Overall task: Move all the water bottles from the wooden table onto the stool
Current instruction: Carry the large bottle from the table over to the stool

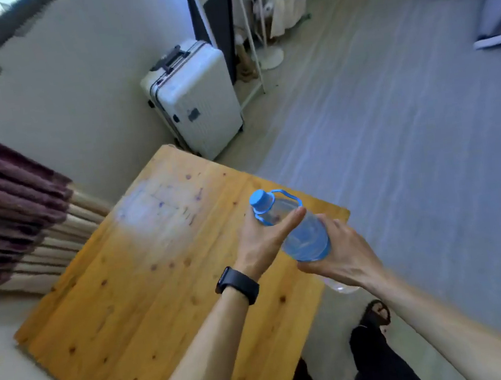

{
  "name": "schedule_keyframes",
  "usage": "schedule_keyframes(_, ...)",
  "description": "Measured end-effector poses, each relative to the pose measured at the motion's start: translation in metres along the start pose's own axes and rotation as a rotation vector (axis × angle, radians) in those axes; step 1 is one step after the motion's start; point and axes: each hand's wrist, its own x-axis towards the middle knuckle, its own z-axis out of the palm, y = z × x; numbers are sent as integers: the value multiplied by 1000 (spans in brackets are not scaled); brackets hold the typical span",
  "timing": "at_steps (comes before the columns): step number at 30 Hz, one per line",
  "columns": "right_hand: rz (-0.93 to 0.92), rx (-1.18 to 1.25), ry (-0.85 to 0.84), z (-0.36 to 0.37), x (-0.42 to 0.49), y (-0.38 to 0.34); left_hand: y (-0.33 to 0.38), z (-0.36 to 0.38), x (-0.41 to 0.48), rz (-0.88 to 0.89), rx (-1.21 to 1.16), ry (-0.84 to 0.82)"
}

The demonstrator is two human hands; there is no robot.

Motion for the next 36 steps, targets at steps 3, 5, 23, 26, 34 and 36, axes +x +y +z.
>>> schedule_keyframes(3, 59, -46, 33, -62, 7, 54, 19, 79, 26, 26, 17, -46)
schedule_keyframes(5, 91, -57, 25, -104, 16, 90, 36, 129, 42, 22, 25, -39)
schedule_keyframes(23, 4, -42, 367, -440, 118, 185, 292, 380, 185, 423, 130, -128)
schedule_keyframes(26, -42, -33, 434, -482, 157, 180, 333, 396, 227, 502, 131, -138)
schedule_keyframes(34, -17, -44, 579, -583, 294, 178, 425, 438, 379, 613, 140, -208)
schedule_keyframes(36, 13, -43, 586, -608, 329, 180, 443, 451, 421, 604, 117, -240)
